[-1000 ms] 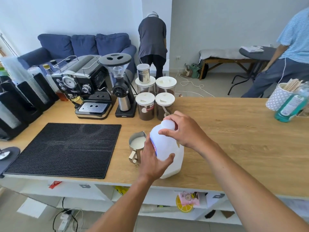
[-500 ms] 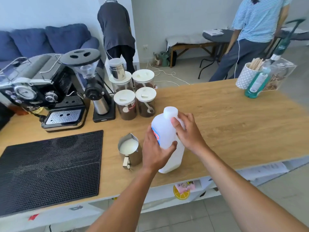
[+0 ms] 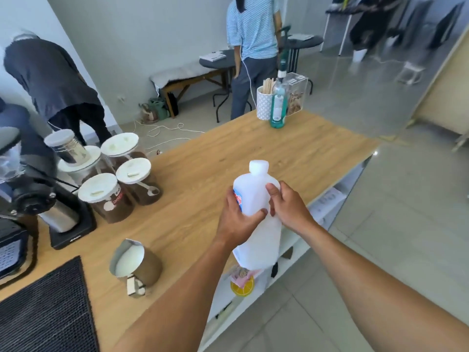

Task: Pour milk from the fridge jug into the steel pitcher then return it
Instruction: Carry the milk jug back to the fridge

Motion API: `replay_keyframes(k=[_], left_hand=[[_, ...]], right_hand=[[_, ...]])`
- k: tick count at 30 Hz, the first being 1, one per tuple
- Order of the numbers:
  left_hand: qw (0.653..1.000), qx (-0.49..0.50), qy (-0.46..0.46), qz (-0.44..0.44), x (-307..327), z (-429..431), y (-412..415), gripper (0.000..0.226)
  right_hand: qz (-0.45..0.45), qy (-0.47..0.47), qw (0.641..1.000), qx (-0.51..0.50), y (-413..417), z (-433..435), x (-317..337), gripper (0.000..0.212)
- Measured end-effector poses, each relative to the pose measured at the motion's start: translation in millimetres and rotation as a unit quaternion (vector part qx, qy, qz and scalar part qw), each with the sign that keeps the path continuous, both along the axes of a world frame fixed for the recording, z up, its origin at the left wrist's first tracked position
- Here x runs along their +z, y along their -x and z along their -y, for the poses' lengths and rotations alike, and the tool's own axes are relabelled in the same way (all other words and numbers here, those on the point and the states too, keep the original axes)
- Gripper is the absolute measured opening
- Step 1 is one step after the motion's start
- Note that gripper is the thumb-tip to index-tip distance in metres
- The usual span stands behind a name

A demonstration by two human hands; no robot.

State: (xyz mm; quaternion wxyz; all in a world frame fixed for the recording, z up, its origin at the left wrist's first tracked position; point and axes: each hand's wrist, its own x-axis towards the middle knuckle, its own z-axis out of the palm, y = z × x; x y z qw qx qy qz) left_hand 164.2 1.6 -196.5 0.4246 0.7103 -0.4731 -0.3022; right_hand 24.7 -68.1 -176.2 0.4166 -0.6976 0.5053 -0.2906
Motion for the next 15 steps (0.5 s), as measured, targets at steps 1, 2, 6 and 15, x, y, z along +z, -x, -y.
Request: replay_keyframes(k=[1, 2, 6, 15], left_hand=[[1.0, -0.02, -0.003, -0.005, 0, 5, 15, 0.085], [0.999, -0.042, -0.007, -0.011, 1, 10, 30, 0.085], [0.992, -0.126, -0.013, -0.013, 6, 32, 98, 0.086], [0.946, -0.323, -0.018, -0.003, 23, 65, 305, 0.08]], right_hand=[[-0.007, -0.002, 1.0, -0.016, 17, 1, 1, 0.042], [-0.014, -0.004, 0.999, -0.034, 34, 2, 2, 0.042], [-0.027, -0.012, 0.995, -0.1, 111, 2, 9, 0.044], [-0.062, -0.031, 0.971, -0.231, 332, -31, 29, 0.042]])
